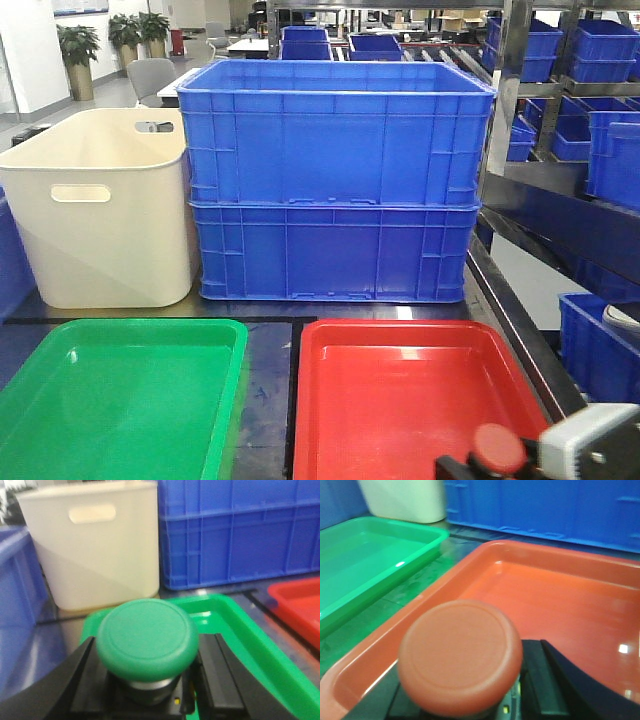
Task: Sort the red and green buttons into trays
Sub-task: 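Lower green button into green tray, red button into red tray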
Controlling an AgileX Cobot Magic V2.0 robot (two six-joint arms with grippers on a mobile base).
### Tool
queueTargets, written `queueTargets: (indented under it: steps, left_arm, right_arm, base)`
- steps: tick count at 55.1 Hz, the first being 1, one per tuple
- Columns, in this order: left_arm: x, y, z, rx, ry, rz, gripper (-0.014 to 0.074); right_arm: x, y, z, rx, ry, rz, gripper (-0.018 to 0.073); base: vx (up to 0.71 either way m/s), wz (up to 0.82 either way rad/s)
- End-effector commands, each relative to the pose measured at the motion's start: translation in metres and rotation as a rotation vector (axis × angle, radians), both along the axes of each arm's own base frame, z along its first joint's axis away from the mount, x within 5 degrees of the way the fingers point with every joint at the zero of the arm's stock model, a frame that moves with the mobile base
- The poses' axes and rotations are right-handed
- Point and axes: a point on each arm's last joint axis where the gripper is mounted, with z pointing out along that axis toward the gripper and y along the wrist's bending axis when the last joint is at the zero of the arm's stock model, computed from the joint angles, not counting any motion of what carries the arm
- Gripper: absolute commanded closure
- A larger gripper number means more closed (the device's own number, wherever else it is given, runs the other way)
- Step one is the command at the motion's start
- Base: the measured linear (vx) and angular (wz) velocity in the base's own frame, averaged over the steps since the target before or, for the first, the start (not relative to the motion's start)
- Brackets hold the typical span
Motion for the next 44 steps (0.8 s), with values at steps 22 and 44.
queueTargets:
  steps: [22, 44]
  left_arm:
    - [0.099, -0.027, -0.026, -0.127, 0.155, -0.213, 0.0573]
    - [0.107, -0.032, -0.036, -0.154, 0.172, -0.256, 0.0170]
  right_arm:
    - [0.089, 0.042, -0.002, 0.019, -0.049, 0.060, 0.0540]
    - [0.090, 0.041, -0.010, -0.015, -0.005, 0.047, 0.0055]
  base:
    - [0.00, 0.00]
    - [0.00, 0.00]
